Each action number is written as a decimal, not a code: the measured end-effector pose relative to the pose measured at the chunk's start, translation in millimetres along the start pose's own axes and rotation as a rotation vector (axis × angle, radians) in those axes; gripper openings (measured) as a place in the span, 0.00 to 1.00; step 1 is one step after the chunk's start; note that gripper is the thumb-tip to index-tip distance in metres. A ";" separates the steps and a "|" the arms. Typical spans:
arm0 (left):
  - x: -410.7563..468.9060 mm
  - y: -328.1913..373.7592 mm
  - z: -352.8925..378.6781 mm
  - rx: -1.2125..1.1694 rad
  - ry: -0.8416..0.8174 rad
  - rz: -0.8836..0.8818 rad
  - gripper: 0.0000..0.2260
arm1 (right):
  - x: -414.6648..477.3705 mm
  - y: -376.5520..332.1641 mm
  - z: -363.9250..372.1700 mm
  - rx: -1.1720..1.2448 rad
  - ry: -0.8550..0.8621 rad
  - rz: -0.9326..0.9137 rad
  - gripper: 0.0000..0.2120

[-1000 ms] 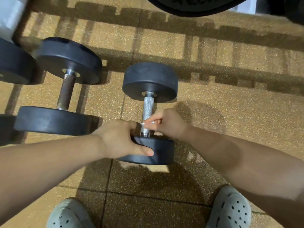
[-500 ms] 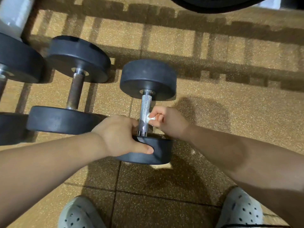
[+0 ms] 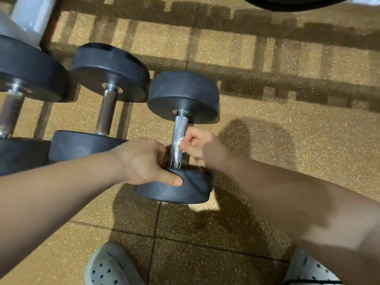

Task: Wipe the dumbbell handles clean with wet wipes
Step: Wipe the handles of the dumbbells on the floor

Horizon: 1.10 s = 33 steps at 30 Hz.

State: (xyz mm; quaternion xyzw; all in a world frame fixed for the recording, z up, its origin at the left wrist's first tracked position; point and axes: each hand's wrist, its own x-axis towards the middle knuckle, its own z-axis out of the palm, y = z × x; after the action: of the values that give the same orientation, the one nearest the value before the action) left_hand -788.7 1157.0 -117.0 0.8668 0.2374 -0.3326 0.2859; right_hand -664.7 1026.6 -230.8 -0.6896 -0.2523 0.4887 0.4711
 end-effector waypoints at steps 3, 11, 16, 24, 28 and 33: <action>1.2 -10.7 -9.0 -0.047 -0.089 -0.054 0.27 | 20.0 -7.6 4.9 -0.130 0.208 -0.006 0.08; 0.9 -26.1 -16.5 -0.075 -0.154 -0.095 0.26 | 7.7 1.3 18.0 0.149 -0.036 0.119 0.12; -0.9 -30.5 -16.5 -0.185 -0.159 -0.130 0.26 | 13.9 -5.2 17.9 0.013 0.001 0.089 0.11; -4.3 -29.7 -6.2 -0.166 -0.042 -0.054 0.24 | 18.2 -9.8 20.1 0.041 0.253 0.141 0.10; -5.5 -22.4 1.0 -0.175 0.020 -0.008 0.24 | -5.5 -3.2 3.8 -0.120 0.037 0.101 0.10; -8.7 -20.1 1.0 -0.238 0.010 0.074 0.19 | 14.6 -13.8 -0.4 -0.248 0.344 -0.197 0.04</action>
State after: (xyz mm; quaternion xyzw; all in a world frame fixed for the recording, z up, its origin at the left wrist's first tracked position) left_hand -807.0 1169.0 -118.2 0.8364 0.2443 -0.2871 0.3979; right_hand -657.0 1044.1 -224.7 -0.7873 -0.2926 0.2811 0.4643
